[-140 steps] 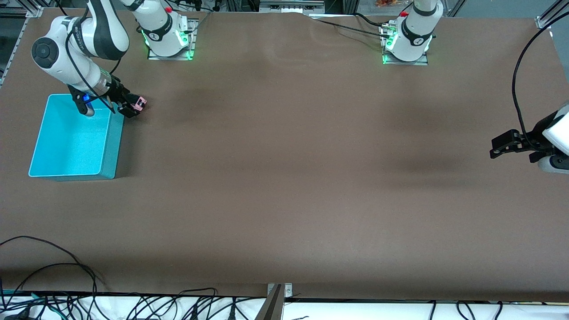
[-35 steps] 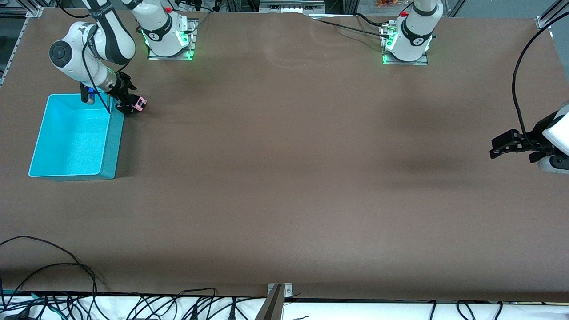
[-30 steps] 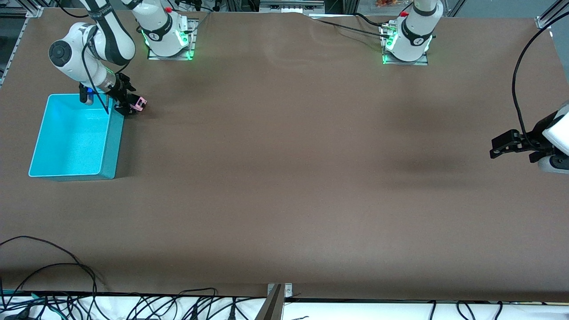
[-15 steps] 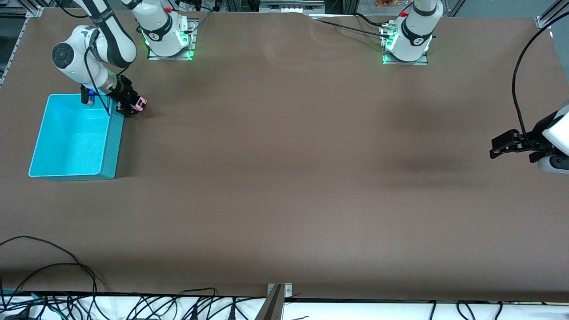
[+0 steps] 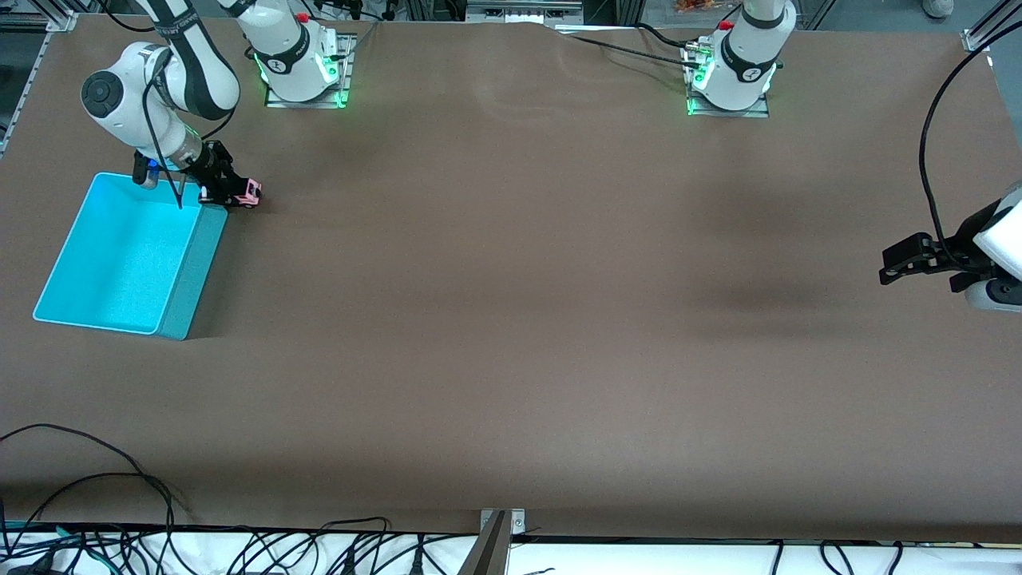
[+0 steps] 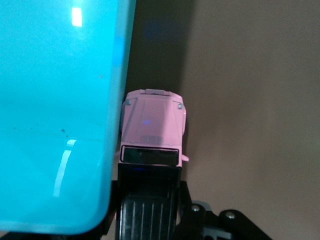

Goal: Wind and store pink jeep toy

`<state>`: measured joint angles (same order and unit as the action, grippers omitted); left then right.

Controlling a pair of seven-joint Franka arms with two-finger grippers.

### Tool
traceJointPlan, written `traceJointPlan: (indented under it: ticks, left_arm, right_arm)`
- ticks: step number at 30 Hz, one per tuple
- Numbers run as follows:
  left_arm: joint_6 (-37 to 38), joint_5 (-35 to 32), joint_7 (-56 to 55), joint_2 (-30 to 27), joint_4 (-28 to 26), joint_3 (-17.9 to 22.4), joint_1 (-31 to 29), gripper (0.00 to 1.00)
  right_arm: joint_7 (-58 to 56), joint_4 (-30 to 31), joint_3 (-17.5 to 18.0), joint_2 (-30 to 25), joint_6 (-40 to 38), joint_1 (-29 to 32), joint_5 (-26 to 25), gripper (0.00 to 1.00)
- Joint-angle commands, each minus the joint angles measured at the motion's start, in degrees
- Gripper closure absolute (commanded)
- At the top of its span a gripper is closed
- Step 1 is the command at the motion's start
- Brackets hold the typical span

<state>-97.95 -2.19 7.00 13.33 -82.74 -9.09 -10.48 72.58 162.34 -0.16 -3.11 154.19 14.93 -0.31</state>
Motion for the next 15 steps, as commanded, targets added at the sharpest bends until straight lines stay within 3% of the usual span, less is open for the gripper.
traceJointPlan:
  ticks: [1,15]
  left_arm:
    - [0.1,0.6,0.7,-1.2,-1.3,-0.1,-0.4,0.0]
    - [0.1,0.6,0.7,-1.2,-1.3,-0.1,-0.4,0.0]
  right_arm:
    - [1.9,1.0,1.4,-4.1,-4.9,-0.1,-1.8,1.0]
    - [4.5,-2.6,10.3,-4.6,-11.8,-0.2,-1.6,1.0]
